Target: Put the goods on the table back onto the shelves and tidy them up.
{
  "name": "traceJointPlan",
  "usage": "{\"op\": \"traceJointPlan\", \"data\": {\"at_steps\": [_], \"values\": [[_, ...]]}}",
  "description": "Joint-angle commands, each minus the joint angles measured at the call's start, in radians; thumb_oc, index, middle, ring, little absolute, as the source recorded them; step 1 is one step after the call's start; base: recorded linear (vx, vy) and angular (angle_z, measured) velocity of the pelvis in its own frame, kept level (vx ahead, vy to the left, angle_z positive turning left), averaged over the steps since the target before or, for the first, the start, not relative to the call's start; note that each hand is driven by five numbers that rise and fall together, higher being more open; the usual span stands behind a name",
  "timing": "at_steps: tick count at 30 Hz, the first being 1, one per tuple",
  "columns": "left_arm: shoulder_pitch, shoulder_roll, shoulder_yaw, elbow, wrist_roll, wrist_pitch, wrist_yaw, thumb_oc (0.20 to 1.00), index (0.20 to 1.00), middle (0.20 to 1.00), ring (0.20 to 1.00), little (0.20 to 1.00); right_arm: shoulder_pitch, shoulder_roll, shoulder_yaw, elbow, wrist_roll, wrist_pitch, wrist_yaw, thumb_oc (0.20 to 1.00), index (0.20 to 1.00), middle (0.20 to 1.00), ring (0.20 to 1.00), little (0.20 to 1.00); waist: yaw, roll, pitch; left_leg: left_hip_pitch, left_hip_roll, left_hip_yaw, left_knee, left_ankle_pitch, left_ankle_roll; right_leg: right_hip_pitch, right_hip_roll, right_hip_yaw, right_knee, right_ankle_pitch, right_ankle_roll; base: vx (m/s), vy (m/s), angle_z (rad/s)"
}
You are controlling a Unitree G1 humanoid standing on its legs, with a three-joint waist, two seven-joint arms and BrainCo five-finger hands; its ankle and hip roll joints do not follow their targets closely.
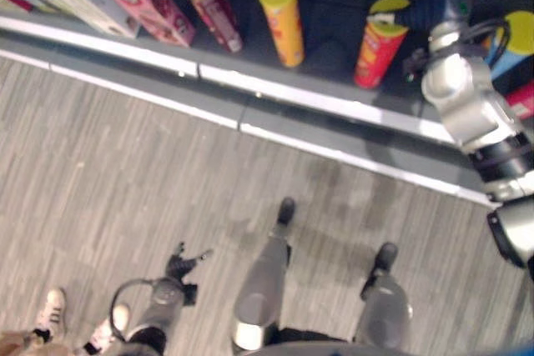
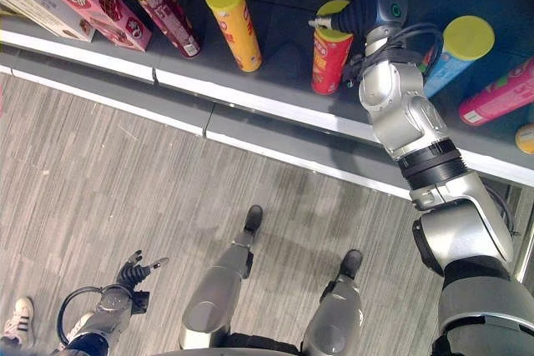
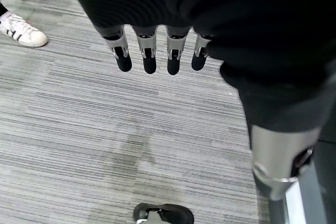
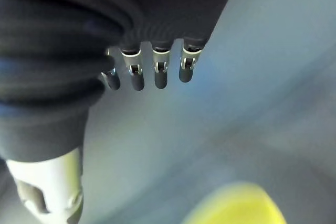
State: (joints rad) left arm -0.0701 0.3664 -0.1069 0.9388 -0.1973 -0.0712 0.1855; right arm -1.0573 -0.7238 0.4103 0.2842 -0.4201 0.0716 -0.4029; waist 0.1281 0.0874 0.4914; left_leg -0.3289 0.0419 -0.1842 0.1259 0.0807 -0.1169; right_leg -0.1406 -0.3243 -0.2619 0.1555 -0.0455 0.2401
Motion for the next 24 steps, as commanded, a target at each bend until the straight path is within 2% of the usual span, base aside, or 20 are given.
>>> {"op": "traceJointPlan", "data": {"at_steps": [1,3,6,7,8,9,10,13,14,18,24], "values": [[0.0,0.051,0.015,0.027,0.001,0.004,0.025,1.0,1.0,1.0,1.0,1.0,0.139,-0.011,-0.066,-0.089,-0.039,-0.031,-0.02,1.0,1.0,1.0,1.0,1.0,-0.027,-0.086,-0.123,0.035,0.069,0.026,-0.029,-0.123,-0.009,-0.047,0.032,0.065,-0.117,0.076,-0.036,0.07,-0.004,-0.06],[0.005,0.045,0.023,0.031,0.003,0.008,0.025,1.0,1.0,1.0,1.0,1.0,0.21,0.003,-0.102,-0.149,-0.009,-0.048,-0.009,1.0,1.0,1.0,1.0,1.0,-0.038,-0.096,-0.137,0.054,0.076,0.036,-0.05,-0.117,-0.009,-0.034,0.038,0.065,-0.136,0.084,-0.034,0.07,0.009,-0.07],[0.005,0.045,0.023,0.031,0.003,0.008,0.025,1.0,1.0,1.0,1.0,1.0,0.211,0.003,-0.102,-0.149,-0.009,-0.048,-0.009,1.0,1.0,1.0,1.0,1.0,-0.038,-0.096,-0.137,0.055,0.076,0.037,-0.05,-0.117,-0.009,-0.034,0.038,0.065,-0.136,0.084,-0.034,0.02,0.005,-0.15],[0.002,0.036,0.035,0.037,0.002,0.012,0.03,1.0,1.0,1.0,1.0,1.0,0.271,0.033,-0.132,-0.192,0.059,-0.076,-0.005,1.0,1.0,1.0,1.0,1.0,-0.052,-0.103,-0.149,0.065,0.08,0.044,-0.063,-0.114,-0.008,-0.029,0.044,0.065,-0.147,0.091,-0.032,0.1,0.045,-0.16],[0.013,0.018,0.063,0.06,0.008,0.021,0.022,1.0,1.0,1.0,1.0,1.0,0.563,0.15,-0.207,-0.341,0.401,-0.182,0.152,1.0,1.0,1.0,1.0,1.0,-0.092,-0.131,-0.189,0.113,0.093,0.081,-0.108,-0.1,-0.009,-0.005,0.056,0.07,-0.184,0.108,-0.025,0.1,0.046,-0.06],[0.013,0.018,0.063,0.06,0.008,0.021,0.022,1.0,1.0,1.0,1.0,1.0,0.563,0.15,-0.207,-0.341,0.401,-0.182,0.152,1.0,1.0,1.0,1.0,1.0,-0.092,-0.132,-0.19,0.111,0.093,0.08,-0.108,-0.1,-0.009,-0.007,0.056,0.07,-0.184,0.108,-0.025,0.2,0.118,0.0],[0.046,0.017,0.129,0.082,0.046,0.024,-0.033,1.0,1.0,1.0,1.0,1.0,0.944,0.225,-0.238,-0.284,0.814,-0.203,0.449,1.0,1.0,1.0,1.0,1.0,-0.142,-0.158,-0.246,0.183,0.102,0.131,-0.141,-0.098,-0.014,0.033,0.065,0.075,-0.207,0.114,-0.017,0.15,0.092,-0.04],[0.061,-0.011,0.142,0.068,0.052,0.023,-0.041,1.0,1.0,1.0,1.0,1.0,1.11,0.253,-0.258,-0.161,0.697,-0.171,0.473,1.0,1.0,1.0,1.0,1.0,-0.174,-0.167,-0.283,0.227,0.106,0.158,-0.147,-0.111,-0.016,0.053,0.068,0.085,-0.203,0.111,-0.014,0.13,0.075,-0.46],[0.072,-0.025,0.14,0.063,0.06,0.022,-0.045,1.0,1.0,1.0,1.0,1.0,1.163,0.279,-0.262,-0.025,0.604,-0.145,0.458,1.0,1.0,1.0,1.0,1.0,-0.191,-0.172,-0.301,0.256,0.11,0.177,-0.144,-0.123,-0.016,0.068,0.069,0.095,-0.202,0.108,-0.012,0.09,0.045,-0.42],[0.083,-0.031,0.13,0.051,0.056,0.019,-0.052,1.0,1.0,1.0,1.0,1.0,1.203,0.307,-0.268,0.111,0.547,-0.116,0.454,1.0,1.0,1.0,1.0,1.0,-0.211,-0.177,-0.325,0.298,0.115,0.213,-0.142,-0.139,-0.012,0.072,0.078,0.126,-0.198,0.109,-0.009,0.07,0.029,-0.41],[0.108,-0.03,0.116,0.029,0.055,0.011,-0.069,1.0,1.0,1.0,1.0,1.0,1.234,0.341,-0.276,0.268,0.56,-0.082,0.481,1.0,1.0,1.0,1.0,1.0,-0.222,-0.179,-0.352,0.353,0.114,0.243,-0.141,-0.155,-0.009,0.096,0.079,0.156,-0.191,0.107,-0.005,0.05,0.014,-0.33]]}}
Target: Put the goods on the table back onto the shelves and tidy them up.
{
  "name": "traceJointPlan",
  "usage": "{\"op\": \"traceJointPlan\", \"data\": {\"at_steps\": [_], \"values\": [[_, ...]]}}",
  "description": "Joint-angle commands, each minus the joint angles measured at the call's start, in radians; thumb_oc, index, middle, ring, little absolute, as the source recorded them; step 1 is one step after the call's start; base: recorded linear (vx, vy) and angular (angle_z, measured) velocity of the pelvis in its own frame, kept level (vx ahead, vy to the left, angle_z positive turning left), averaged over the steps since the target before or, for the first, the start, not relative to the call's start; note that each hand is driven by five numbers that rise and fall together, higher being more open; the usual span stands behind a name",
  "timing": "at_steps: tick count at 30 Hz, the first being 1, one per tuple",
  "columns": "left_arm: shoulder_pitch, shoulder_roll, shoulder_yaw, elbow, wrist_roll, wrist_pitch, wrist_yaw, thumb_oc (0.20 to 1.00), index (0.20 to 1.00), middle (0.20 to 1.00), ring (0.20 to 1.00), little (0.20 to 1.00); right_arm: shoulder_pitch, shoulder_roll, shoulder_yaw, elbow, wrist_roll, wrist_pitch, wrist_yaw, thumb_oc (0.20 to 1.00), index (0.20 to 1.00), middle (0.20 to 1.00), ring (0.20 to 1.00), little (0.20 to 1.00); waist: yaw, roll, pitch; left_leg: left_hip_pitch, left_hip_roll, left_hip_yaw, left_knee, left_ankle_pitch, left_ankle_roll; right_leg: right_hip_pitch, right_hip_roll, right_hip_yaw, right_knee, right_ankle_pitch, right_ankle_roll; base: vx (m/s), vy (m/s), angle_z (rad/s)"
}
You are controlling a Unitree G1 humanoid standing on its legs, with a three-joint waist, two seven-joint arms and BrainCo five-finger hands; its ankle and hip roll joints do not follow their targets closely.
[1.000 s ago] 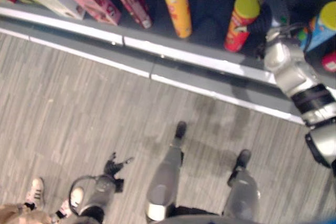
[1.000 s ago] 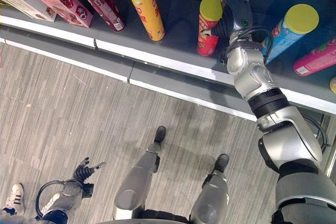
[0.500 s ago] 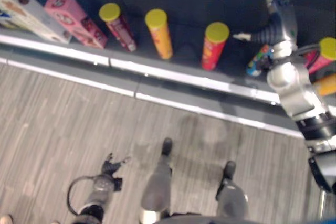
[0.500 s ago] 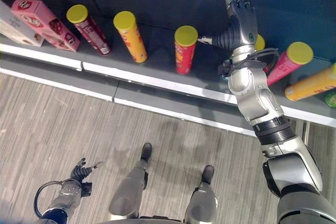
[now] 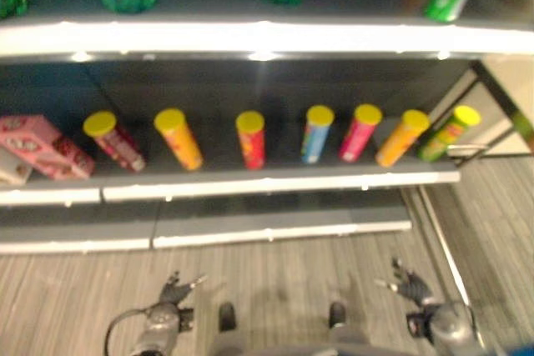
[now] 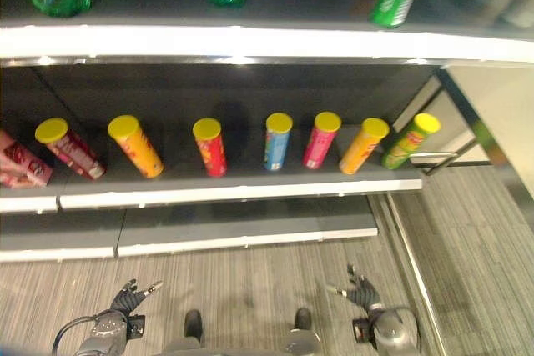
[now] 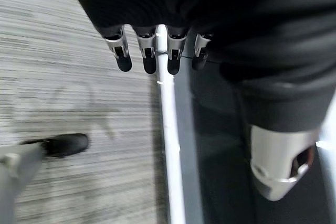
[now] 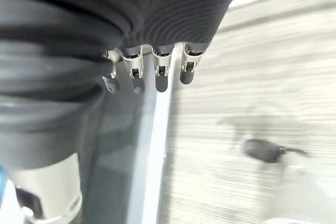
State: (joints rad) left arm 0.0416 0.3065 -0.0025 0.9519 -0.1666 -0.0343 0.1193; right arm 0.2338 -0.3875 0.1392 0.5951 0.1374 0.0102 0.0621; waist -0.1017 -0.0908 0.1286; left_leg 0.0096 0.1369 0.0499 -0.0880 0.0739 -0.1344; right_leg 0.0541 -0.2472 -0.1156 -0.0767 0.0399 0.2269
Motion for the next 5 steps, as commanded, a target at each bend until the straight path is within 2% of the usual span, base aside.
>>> {"op": "traceJointPlan", "data": {"at_steps": [1,5], "values": [[-0.003,0.023,0.002,0.014,0.018,-0.028,-0.013,1.0,1.0,1.0,1.0,1.0,-0.076,0.025,-0.003,0.036,0.017,-0.014,0.013,1.0,1.0,1.0,1.0,1.0,0.009,-0.002,0.003,0.028,0.019,0.013,0.075,-0.154,0.01,-0.087,0.001,0.012,0.043,0.017,0.008,0.02,0.001,-0.09],[-0.018,0.005,-0.031,0.033,-0.003,-0.024,-0.038,1.0,1.0,1.0,1.0,1.0,-0.149,0.085,-0.004,0.253,0.045,-0.001,-0.007,1.0,1.0,1.0,1.0,1.0,0.014,0.001,-0.016,0.049,0.023,0.018,0.079,-0.166,0.011,-0.065,0.004,0.017,0.044,0.005,0.006,0.04,-0.003,-0.11]]}}
